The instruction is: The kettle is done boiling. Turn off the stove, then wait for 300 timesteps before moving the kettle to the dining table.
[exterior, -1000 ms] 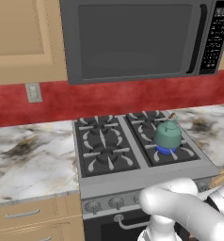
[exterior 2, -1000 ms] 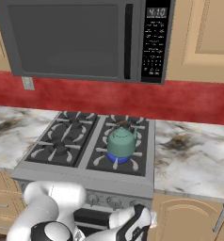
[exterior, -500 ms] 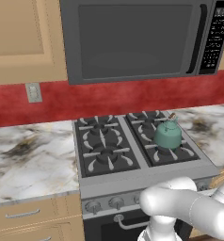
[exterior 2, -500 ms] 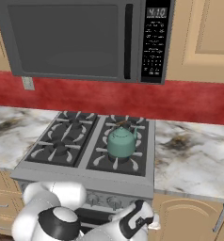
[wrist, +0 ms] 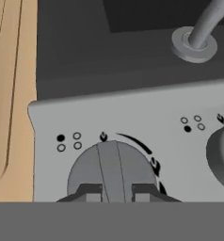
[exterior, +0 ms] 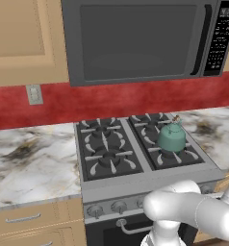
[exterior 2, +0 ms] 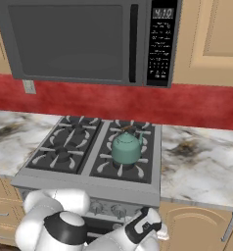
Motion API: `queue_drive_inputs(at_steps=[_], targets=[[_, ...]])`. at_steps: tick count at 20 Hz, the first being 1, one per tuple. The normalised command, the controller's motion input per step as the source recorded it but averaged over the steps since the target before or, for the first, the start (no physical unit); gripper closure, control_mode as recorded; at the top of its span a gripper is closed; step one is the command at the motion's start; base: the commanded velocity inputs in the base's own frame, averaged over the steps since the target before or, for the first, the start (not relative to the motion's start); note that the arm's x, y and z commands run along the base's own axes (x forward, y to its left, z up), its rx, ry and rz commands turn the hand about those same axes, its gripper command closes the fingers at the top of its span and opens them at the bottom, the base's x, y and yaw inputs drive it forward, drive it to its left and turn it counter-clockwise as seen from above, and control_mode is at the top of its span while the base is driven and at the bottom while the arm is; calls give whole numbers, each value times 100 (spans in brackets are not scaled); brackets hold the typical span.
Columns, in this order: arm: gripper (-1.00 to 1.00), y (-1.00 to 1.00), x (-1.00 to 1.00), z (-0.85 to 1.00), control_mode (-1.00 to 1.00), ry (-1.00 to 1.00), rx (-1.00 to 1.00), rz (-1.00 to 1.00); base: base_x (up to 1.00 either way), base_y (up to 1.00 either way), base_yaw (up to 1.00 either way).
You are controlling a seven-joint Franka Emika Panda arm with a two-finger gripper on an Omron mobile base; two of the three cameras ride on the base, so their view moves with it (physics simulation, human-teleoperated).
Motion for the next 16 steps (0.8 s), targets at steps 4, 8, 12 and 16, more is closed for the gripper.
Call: queue_drive_inputs(at_steps=[4,8,12,16], targets=[[-100,0,-15,0,-100,-2,0,0,0,0,0],[-100,0,-33,0,-100,-7,1,0,0,0,0],[-100,0,-56,2,-100,-9,1,0,0,0,0],[-100,0,-57,14,-100,-7,0,0,0,0,0]])
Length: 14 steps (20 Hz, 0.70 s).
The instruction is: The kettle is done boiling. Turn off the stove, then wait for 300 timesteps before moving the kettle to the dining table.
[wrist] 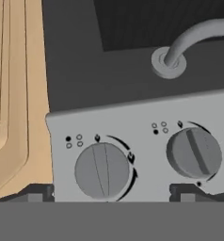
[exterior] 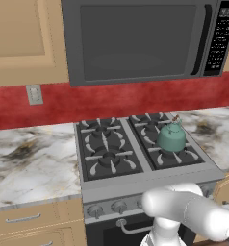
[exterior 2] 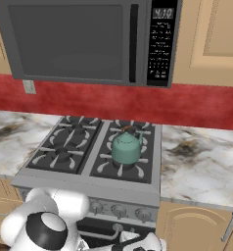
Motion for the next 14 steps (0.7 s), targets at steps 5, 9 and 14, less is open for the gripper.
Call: queue_drive_inputs(at_steps=[5,9,14], targets=[[-100,0,-34,48,-100,-5,0,0,0,0,0],[-100,0,-17,60,-100,-2,-3,0,0,0,0],[-100,0,-16,65,-100,-2,-4,0,0,0,0]])
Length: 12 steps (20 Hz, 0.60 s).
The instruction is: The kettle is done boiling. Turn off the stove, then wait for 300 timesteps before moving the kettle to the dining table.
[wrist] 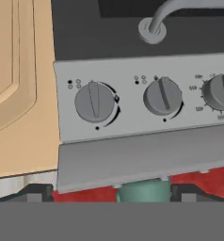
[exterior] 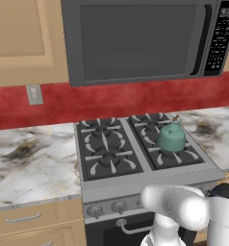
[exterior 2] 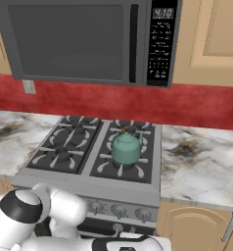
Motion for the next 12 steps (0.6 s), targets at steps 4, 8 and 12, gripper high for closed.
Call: queue_drive_inputs(at_steps=[4,8,12], targets=[[-100,0,-16,68,-100,-4,-6,0,0,0,0],[-100,0,-8,62,-100,0,-8,0,0,0,0],[-100,1,-1,61,-100,0,-10,0,0,0,0]])
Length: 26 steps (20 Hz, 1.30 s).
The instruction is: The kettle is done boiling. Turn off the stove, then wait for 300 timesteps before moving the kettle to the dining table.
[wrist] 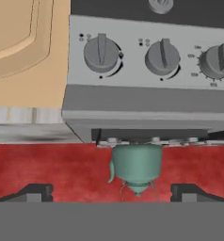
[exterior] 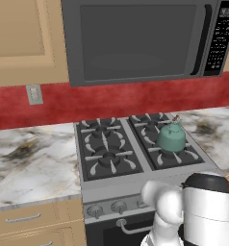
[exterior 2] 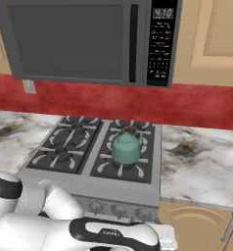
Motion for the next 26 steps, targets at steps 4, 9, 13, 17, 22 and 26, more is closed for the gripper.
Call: queue_drive_inputs(at_steps=[4,9,13,17,22,26], targets=[[-100,10,0,65,-100,0,-13,0,0,0,0],[-100,17,0,62,-100,1,-15,0,0,0,0],[-100,18,0,62,-100,3,-17,0,0,0,0],[-100,20,1,59,-100,5,-18,0,0,0,0],[-100,18,7,57,-100,4,-21,1,0,0,0],[-100,19,5,42,-100,4,-31,1,0,0,0]])
